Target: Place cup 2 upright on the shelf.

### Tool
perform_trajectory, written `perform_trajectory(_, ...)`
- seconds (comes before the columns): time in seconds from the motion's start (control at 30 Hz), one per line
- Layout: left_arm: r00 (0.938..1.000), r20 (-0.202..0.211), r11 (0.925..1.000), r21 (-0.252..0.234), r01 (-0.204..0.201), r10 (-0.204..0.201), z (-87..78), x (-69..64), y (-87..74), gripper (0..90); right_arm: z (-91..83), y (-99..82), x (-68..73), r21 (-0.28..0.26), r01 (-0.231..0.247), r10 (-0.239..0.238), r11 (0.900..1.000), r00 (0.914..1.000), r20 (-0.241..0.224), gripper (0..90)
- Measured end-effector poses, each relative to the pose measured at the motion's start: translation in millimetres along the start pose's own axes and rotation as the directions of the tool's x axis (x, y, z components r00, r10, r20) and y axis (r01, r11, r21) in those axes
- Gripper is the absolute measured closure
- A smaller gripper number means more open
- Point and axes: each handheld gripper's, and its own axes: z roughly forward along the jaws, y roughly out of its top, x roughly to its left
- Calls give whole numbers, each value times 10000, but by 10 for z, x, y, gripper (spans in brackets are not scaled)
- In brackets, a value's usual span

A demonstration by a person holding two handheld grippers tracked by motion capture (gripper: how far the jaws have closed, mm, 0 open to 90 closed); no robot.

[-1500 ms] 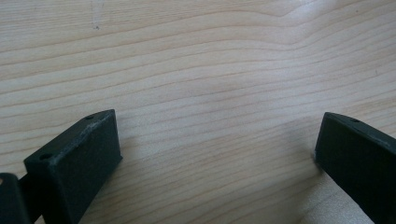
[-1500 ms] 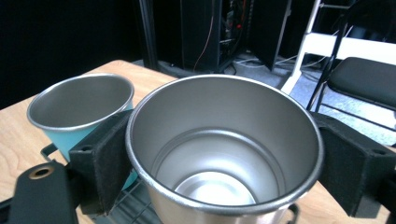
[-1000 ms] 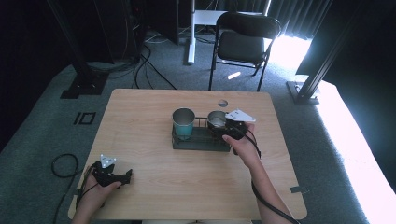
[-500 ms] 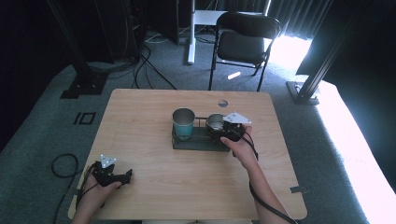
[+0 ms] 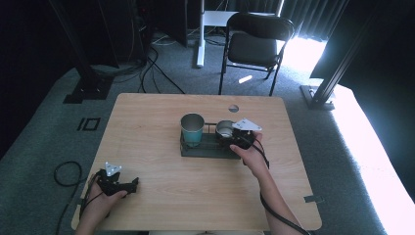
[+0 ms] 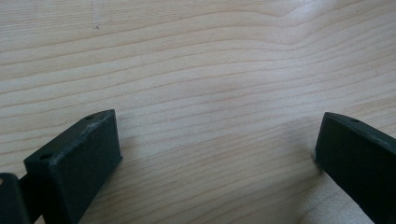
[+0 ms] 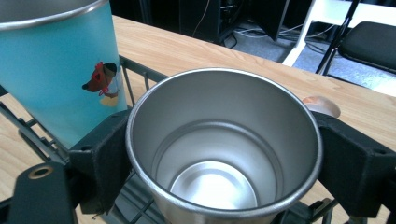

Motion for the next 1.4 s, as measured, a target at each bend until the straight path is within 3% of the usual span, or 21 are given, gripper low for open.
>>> perform_trajectory(0.5, 10000, -3, 10000, -1, -1, 1, 0, 0, 0, 10, -191, -25, -45, 36, -8, 9, 10000, 9993, -365, 111)
perform_trajectory(0.93, 10000, -3, 10000, -1, -1, 1, 0, 0, 0, 10, -409, -127, -137, 53, 162, -160, 9999, 9994, -298, 111)
perform_trajectory(1.0, 10000, -3, 10000, -1, -4, 4, 0, 0, 0, 10, -440, -141, -162, 4, 17, -17, 10000, 9995, -311, 111)
perform_trajectory(1.4, 10000, -10, 10000, 7, -1, 1, 0, -1, 0, 10, -569, -281, -280, 234, 6, -7, 9997, 10000, 37, 111)
